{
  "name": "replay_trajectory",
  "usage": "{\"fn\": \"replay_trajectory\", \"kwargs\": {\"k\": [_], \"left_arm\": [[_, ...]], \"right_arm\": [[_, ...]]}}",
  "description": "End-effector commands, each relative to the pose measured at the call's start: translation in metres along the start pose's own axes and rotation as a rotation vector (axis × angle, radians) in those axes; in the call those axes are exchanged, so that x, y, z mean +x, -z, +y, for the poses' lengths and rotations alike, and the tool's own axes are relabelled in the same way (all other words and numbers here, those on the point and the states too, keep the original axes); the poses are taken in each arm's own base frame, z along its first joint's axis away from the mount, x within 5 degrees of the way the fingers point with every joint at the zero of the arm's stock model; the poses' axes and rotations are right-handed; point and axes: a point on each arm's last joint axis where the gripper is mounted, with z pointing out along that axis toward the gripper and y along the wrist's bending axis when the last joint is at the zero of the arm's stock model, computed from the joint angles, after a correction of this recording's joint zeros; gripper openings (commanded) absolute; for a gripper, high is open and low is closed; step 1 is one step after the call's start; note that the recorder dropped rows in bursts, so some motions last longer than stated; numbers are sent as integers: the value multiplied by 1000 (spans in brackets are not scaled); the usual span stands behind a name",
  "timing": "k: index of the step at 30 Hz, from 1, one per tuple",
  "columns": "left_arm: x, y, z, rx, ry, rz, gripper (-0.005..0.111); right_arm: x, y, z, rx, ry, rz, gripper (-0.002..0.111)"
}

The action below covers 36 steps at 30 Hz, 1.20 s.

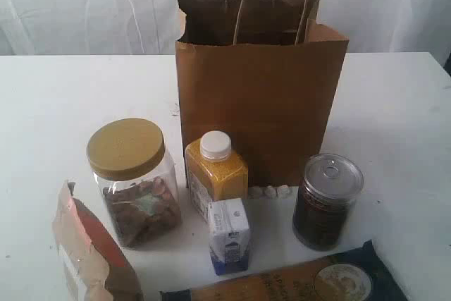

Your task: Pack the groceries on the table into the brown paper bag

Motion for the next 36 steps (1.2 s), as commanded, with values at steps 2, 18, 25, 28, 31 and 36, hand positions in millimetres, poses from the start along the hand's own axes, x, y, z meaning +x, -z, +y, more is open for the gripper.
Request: {"fn": "replay_trajectory", "kwargs": {"k": [2,18,25,28,31,36], "left_arm": [[2,-1,-1,10,3,0,0],[2,-1,-1,10,3,0,0],[2,-1,-1,10,3,0,0],[2,-1,-1,10,3,0,0],[2,-1,-1,10,3,0,0],[2,-1,-1,10,3,0,0]], "right_arm": [[-1,0,0,-1,-3,-13,0],[-14,1,0,4,84,-162,0],[-48,15,2,-35,-37,-567,0],[-69,33,3,-168,-282,-856,0],[-81,51,4,-268,-355,-1082,0],[-100,80,5,-371,-384,-1346,0]]}}
